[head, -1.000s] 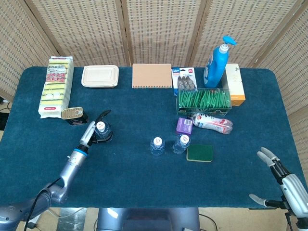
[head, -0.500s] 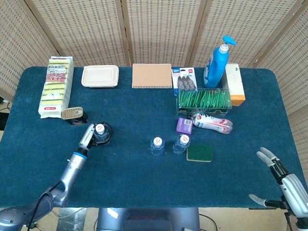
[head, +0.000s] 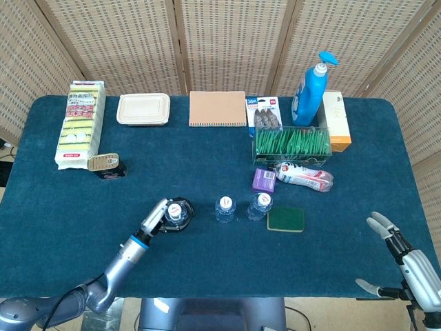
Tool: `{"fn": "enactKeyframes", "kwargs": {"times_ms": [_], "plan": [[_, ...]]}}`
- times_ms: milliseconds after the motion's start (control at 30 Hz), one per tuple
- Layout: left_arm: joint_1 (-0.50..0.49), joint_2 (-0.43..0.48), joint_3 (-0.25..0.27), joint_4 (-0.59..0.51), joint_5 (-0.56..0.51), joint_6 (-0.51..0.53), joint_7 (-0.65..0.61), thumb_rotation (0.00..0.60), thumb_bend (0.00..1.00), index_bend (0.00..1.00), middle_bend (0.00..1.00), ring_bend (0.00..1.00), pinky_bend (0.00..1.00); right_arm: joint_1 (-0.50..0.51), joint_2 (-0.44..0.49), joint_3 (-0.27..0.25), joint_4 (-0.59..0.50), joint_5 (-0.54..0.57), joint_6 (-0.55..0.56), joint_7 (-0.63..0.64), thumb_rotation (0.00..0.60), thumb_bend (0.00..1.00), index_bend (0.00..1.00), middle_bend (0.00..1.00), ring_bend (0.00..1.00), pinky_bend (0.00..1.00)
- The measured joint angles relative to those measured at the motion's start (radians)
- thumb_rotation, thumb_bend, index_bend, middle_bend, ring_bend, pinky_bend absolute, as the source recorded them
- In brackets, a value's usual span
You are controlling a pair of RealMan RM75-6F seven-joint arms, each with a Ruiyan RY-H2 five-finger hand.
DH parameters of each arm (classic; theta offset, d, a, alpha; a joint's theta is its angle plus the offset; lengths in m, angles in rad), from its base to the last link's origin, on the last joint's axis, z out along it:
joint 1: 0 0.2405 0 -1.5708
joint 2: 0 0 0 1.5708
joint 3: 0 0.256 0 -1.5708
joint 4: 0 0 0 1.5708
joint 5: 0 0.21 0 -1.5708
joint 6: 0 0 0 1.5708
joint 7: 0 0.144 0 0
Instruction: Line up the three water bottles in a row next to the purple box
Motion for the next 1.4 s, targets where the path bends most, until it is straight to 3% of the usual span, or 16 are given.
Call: {"fn": "enactKeyframes", "kwargs": {"times_ms": [400, 1167, 1300, 1400], "plan": [[-0.032, -0.076, -0.042, 0.044, -0.035, -0.039, 0.028, 0.6, 0.49, 0.64, 0.54, 0.43, 0.49, -0.001, 0.004, 0.002, 0.01, 0.004, 0.01, 0.028, 0.6, 0.0, 0.01, 0.0, 0.0, 0.18], [-0.063, -0.154, -0.068, 0.182, -0.052, -0.047, -0.002, 0.6, 0.47, 0.64, 0.54, 0.42, 0.49, -0.002, 0.008, 0.002, 0.012, 0.002, 0.013, 0.036, 0.6, 0.0, 0.01, 0.0, 0.0, 0.18], [-0.069, -0.153, -0.062, 0.184, -0.049, -0.059, -0.009, 0.6, 0.46, 0.63, 0.51, 0.36, 0.46, -0.001, 0.008, 0.002, 0.012, 0.0, 0.013, 0.036, 0.6, 0.0, 0.01, 0.0, 0.0, 0.18], [-0.071, -0.152, -0.057, 0.189, -0.048, -0.067, -0.005, 0.6, 0.46, 0.55, 0.4, 0.26, 0.42, -0.001, 0.009, 0.002, 0.011, 0.001, 0.012, 0.036, 0.6, 0.0, 0.01, 0.0, 0.0, 0.18]]}}
